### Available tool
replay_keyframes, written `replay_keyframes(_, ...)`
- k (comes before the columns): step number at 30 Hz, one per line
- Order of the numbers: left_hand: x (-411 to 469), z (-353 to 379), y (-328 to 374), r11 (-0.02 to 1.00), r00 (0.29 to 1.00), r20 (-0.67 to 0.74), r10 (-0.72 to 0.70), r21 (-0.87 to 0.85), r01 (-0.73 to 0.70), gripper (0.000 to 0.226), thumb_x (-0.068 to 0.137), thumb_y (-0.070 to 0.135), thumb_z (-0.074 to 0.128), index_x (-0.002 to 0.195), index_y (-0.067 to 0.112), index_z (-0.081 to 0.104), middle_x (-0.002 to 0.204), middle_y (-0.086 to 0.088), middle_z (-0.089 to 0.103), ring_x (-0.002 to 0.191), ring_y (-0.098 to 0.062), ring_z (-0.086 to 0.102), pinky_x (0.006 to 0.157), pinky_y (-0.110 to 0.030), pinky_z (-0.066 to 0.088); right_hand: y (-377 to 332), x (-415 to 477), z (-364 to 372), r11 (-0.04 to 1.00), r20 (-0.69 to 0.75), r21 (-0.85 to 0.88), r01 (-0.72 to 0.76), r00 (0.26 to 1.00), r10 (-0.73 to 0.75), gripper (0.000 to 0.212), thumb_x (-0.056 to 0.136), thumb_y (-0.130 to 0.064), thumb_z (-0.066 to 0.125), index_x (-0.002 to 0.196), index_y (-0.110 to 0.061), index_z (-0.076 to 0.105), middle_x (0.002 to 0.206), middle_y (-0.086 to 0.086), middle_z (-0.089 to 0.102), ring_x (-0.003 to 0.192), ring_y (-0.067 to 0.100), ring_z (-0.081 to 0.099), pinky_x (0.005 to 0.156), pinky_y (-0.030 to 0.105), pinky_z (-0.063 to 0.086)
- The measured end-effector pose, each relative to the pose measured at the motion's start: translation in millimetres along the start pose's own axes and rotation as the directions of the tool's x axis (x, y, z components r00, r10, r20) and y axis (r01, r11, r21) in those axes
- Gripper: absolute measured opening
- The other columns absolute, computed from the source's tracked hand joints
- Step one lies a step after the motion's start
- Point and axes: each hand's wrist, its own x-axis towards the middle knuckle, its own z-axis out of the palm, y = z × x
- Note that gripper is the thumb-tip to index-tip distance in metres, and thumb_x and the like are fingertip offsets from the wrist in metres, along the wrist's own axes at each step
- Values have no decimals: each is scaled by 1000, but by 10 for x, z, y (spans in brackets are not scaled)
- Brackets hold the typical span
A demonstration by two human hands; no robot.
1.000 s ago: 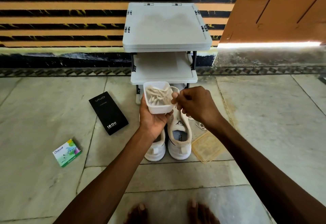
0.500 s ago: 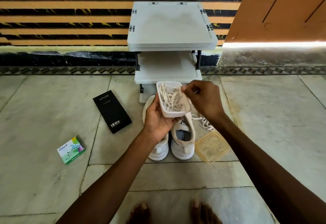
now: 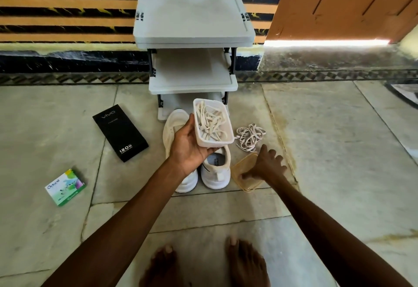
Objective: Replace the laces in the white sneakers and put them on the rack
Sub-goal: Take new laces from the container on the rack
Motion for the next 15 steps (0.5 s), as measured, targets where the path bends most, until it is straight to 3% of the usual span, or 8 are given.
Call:
replay_keyframes(8, -11, 49, 10, 1000, 1000, -20, 16, -10, -16, 52, 101, 47, 38, 143, 18, 46, 141, -12, 54, 130, -34, 50, 91, -50, 52, 29, -40, 27, 997, -133, -75, -21, 991, 11, 113, 50, -57, 89, 136, -10, 33, 137, 15, 41, 130, 37, 33, 101, 50, 35)
replay_keyframes(12, -11, 96, 32, 999, 998, -51, 44, 6, -44, 50, 101, 48, 37, 138, 17, 51, 138, -13, 56, 126, -34, 53, 94, -52, 48, 7, -54, -360, 1000, -97, 21, 21, 995, -19, 60, 65, -41, 86, 114, -16, 61, 120, 7, 63, 113, 29, 57, 100, 43, 41)
replay_keyframes(15, -10, 121, 73, 998, 995, -78, 60, -15, -62, 53, 100, 50, 36, 139, 17, 51, 139, -14, 55, 118, -33, 56, 86, -50, 49, -167, -153, -883, 978, -120, 181, 106, 989, -86, 38, 72, -35, 82, 104, -18, 72, 108, 10, 70, 96, 28, 67, 86, 36, 54)
